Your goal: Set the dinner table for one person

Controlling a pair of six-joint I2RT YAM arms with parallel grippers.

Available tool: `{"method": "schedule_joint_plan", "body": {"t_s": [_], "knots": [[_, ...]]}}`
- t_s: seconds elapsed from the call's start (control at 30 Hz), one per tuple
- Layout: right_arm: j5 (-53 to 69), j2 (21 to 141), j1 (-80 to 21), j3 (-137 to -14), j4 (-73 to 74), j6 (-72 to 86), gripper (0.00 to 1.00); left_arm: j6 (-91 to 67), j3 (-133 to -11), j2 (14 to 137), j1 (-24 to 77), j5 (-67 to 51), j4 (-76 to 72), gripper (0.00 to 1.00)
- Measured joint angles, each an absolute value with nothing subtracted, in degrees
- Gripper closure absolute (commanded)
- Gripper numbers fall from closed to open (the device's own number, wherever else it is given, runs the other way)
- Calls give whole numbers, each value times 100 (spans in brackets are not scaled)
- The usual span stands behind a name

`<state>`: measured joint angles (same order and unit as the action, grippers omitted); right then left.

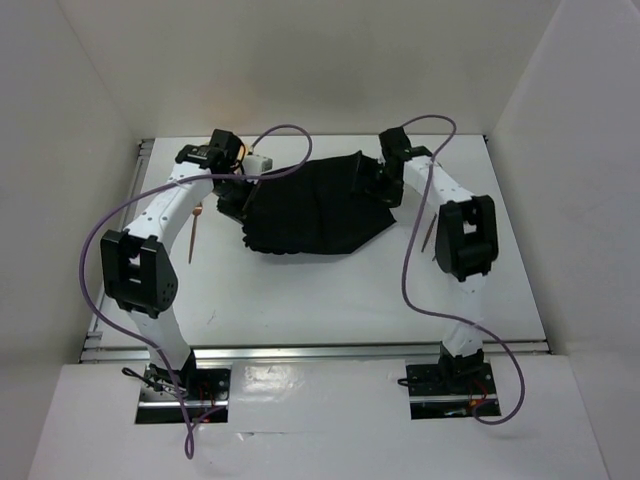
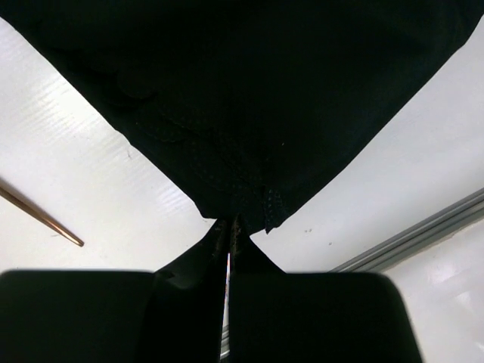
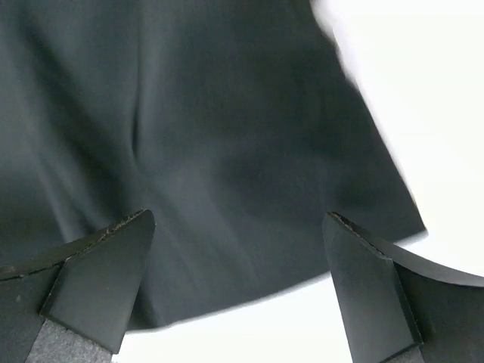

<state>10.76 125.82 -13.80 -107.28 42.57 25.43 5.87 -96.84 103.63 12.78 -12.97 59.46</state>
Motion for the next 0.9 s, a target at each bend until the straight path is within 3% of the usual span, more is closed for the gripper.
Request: {"method": "schedule_joint_plan", "body": {"t_s": [0.1, 0.23, 0.47, 0.6, 0.7, 0.73, 0.83, 0.87, 0.9], "knots": [[893, 11391, -1323, -9395, 3916, 2635, 0, 593, -9542, 10283, 1278, -1284, 5909, 100], [676, 10530, -1199, -8482, 3461, 2969, 0, 596, -9522, 10182, 1278, -1286, 5854, 100], [589, 10822, -840, -7373, 2897, 3701, 3, 604, -9271, 10055, 1278, -1291, 5776, 100], [528, 11050, -823, -7400, 2598, 3966, 4, 620, -9223, 10051, 1278, -1288, 5780, 100], [532, 11214, -825, -7555, 2405, 4156, 12, 626, -9223, 10029, 1278, -1288, 5776, 100], [528, 11288, -825, -7627, 2305, 4222, 16, 626, -9223, 10020, 1278, -1288, 5776, 100], [497, 11461, -825, -7714, 2062, 4383, 57, 626, -9223, 9998, 1278, -1284, 5774, 100], [513, 11489, -819, -7714, 2018, 4410, 72, 626, -9223, 9988, 1278, -1271, 5774, 100], [495, 11500, -819, -7701, 1986, 4460, 100, 626, -9223, 9977, 1278, -1260, 5776, 100]]}}
